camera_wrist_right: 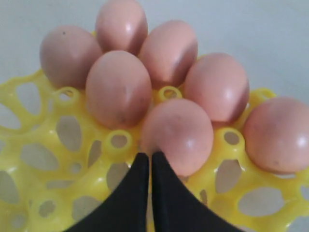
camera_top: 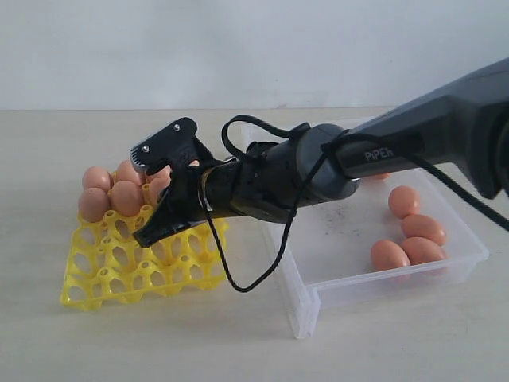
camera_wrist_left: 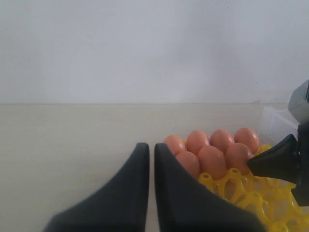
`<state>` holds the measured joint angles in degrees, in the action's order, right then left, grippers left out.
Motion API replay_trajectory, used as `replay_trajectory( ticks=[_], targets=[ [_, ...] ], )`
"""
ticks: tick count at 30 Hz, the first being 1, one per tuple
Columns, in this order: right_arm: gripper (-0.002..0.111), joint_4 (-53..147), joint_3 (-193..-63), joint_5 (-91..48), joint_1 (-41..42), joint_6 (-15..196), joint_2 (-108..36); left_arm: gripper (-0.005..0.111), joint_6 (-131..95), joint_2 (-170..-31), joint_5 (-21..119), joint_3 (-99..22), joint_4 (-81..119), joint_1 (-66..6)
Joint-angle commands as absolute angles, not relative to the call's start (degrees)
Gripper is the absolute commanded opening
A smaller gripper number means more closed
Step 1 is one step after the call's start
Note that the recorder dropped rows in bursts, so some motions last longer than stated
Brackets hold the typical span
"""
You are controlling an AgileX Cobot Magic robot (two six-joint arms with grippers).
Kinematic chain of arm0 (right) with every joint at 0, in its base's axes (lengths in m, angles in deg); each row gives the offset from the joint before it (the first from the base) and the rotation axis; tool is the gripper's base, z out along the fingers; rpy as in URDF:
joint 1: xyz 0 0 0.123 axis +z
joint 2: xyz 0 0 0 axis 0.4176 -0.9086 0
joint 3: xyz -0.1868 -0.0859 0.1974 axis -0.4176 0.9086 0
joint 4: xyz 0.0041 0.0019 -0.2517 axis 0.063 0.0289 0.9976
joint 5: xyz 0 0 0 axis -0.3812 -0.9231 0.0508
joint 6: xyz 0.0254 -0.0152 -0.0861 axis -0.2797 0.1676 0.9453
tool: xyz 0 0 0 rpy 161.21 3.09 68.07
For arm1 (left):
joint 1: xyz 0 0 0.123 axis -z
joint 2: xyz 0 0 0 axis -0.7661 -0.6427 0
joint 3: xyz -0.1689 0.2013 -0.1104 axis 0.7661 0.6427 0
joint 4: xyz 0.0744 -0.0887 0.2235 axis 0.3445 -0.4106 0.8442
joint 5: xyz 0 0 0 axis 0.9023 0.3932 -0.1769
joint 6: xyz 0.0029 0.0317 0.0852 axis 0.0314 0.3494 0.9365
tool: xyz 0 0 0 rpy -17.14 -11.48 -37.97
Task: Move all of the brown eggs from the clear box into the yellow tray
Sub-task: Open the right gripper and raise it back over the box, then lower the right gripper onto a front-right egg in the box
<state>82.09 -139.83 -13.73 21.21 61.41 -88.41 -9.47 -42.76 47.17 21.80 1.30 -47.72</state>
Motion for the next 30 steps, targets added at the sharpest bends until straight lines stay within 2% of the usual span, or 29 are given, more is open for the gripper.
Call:
replay_trajectory(
  ticks=[1,6,11,17,20,22,24,28,30],
  targets=[
    [0.000,82.7,-139.6,-19.0,21.1,64.2,-86.3,0.004,-9.2,-42.9,46.4,22.0,1.0,-47.4],
    [0.000,83.0,-139.6,-25.2,21.1,66.4,-78.4,0.004,-9.2,-42.9,46.4,22.0,1.0,-47.4],
    [0.000,83.0,-139.7,-50.1,20.0,68.2,-69.2,0.004,-9.2,-42.9,46.4,22.0,1.0,-47.4],
    [0.000,55.4,-143.2,-88.3,7.3,86.2,-67.0,0.004,-9.2,-42.9,46.4,22.0,1.0,-47.4],
    [0.001,46.8,-142.9,-91.5,1.1,90.3,-67.0,0.004,-9.2,-42.9,46.4,22.0,1.0,-47.4],
    [0.006,46.3,-142.9,-91.5,-1.1,90.4,-67.0,0.004,-9.2,-42.9,46.4,22.0,1.0,-47.4],
    [0.017,46.7,-142.9,-91.5,-2.3,91.1,-67.1,0.004,-9.2,-42.9,46.4,22.0,1.0,-47.4],
    [0.046,47.5,-142.9,-91.5,-2.4,98.7,-68.4,0.004,-9.2,-42.9,46.4,22.0,1.0,-47.4],
    [0.050,47.9,-142.8,-91.5,-2.4,102.8,-69.3,0.004,-9.2,-42.9,46.4,22.0,1.0,-47.4]
  ],
)
